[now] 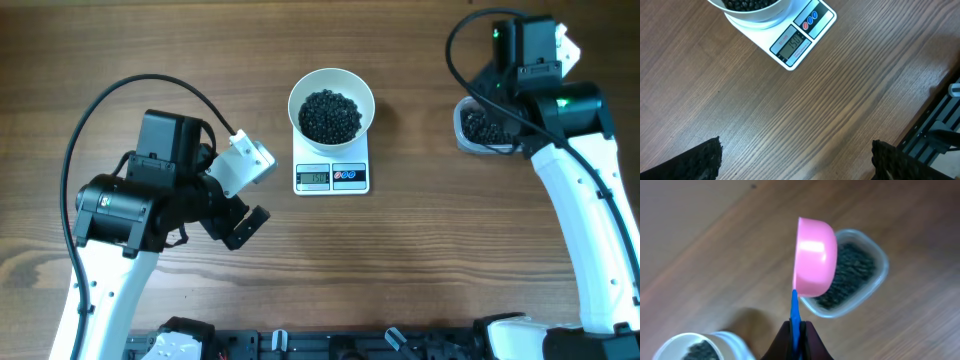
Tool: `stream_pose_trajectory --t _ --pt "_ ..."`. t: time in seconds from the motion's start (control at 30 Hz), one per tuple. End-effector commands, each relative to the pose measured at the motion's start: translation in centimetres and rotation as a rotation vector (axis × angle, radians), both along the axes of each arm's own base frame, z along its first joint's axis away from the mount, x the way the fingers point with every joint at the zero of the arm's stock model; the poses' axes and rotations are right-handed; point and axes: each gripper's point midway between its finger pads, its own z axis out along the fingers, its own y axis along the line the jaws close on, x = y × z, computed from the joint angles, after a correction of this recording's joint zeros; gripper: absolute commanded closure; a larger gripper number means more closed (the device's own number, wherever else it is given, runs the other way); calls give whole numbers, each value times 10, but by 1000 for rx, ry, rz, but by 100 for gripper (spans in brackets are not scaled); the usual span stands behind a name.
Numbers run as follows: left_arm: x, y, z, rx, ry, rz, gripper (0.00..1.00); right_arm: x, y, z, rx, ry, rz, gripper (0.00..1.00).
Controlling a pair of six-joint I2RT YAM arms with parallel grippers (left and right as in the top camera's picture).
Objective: Scoop item into bowl and weigh 150g on scale
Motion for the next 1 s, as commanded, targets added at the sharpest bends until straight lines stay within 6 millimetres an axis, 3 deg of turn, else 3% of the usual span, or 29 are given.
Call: stream_pose_trajectory --t 0.0,0.2,0.37,0.57,0.83,0.97 --pt "2 1 2 2 -11 -9 0 -13 -17 1 -83 40 -38 96" --pt "2 1 2 2 -11 -9 0 -24 -19 -25 -141 162 26 96" --pt "2 1 2 2 -11 -9 0 -18 -18 -57 -208 261 123 96" --pt "2 1 2 2 -11 -9 0 4 -14 -75 -313 321 302 95" --pt "2 1 2 2 -11 -9 0 7 -13 -102 -344 422 365 96" --pt "2 1 2 2 -11 -9 0 2 -16 -105 -366 456 384 96"
